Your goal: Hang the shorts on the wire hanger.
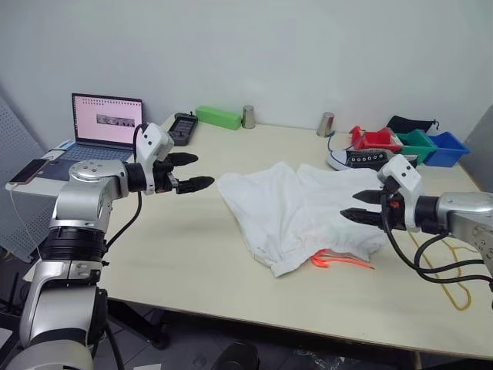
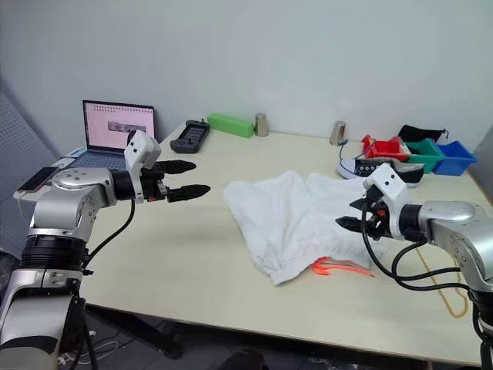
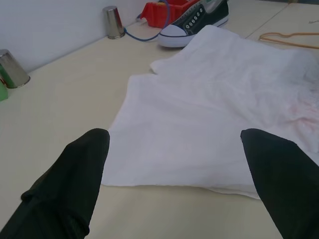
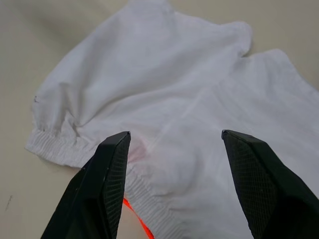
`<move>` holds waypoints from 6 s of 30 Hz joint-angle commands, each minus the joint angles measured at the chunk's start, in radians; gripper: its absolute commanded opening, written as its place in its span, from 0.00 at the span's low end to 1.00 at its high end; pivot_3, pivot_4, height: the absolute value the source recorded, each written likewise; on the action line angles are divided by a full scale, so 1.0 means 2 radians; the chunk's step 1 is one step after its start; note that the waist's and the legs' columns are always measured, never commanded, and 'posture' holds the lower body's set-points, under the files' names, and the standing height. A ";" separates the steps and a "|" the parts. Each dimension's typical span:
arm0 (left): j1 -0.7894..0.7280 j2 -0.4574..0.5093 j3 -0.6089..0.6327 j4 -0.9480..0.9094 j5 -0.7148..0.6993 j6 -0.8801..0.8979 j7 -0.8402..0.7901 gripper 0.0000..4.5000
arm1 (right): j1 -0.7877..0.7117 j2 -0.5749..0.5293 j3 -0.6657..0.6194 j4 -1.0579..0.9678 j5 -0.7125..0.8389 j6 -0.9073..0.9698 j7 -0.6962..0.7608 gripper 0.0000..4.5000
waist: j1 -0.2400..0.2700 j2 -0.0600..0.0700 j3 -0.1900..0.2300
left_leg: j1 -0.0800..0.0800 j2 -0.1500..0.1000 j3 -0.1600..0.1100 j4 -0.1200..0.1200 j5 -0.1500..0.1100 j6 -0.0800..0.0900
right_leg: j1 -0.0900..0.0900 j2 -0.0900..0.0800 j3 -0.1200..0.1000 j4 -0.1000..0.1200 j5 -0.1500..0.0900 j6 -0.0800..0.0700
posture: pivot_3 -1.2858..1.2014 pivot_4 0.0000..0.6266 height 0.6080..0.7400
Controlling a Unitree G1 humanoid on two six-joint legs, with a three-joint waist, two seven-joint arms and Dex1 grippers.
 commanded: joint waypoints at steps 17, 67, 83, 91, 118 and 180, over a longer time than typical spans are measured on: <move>-0.010 0.007 0.009 0.027 0.010 -0.042 -0.010 1.00 | -0.032 -0.001 0.022 -0.048 0.007 0.015 -0.006 0.69 | -0.003 0.000 0.000 | 0.000 0.000 0.000 0.000 0.000 0.000 | 0.000 0.000 0.000 0.000 0.000 0.000 | 0.67 0.00 1.00; 0.125 0.000 -0.017 -0.186 0.006 -0.014 0.044 1.00 | -0.113 0.164 0.383 0.114 -0.233 -0.119 0.049 0.09 | 0.025 0.001 0.001 | 0.001 0.001 -0.001 0.000 0.000 0.000 | 0.000 0.001 -0.001 0.000 0.000 -0.001 | 0.72 0.00 1.00; 0.115 -0.007 -0.024 -0.164 0.012 -0.031 0.041 1.00 | -0.008 -0.114 0.338 0.029 -0.283 -0.342 0.256 0.01 | 0.060 0.002 0.001 | -0.002 0.000 -0.001 0.001 -0.001 -0.001 | 0.000 0.000 -0.003 -0.003 0.000 -0.001 | 0.71 0.00 1.00; 0.113 -0.013 -0.033 -0.151 0.014 -0.042 0.035 1.00 | 0.079 -0.233 0.276 0.111 -0.297 -0.456 0.307 0.01 | 0.064 0.004 0.002 | -0.006 0.001 -0.002 0.006 -0.003 -0.001 | -0.002 0.000 -0.006 -0.003 0.000 -0.001 | 0.70 0.00 1.00; -0.018 -0.118 -0.100 0.066 0.059 -0.085 -0.004 1.00 | 0.018 -0.156 0.104 -0.101 -0.082 -0.132 0.288 0.86 | 0.039 0.006 0.002 | -0.007 0.001 -0.006 0.008 -0.003 -0.002 | 0.000 0.000 -0.010 -0.002 -0.001 -0.002 | 0.65 0.00 1.00; 0.169 -0.063 -0.133 -0.139 0.118 0.035 -0.032 0.05 | -0.011 0.035 0.144 -0.079 -0.130 -0.047 0.034 0.87 | -0.067 0.004 0.001 | -0.005 0.000 -0.010 0.013 -0.002 -0.001 | 0.000 -0.001 -0.010 0.008 -0.001 -0.003 | 0.64 0.00 1.00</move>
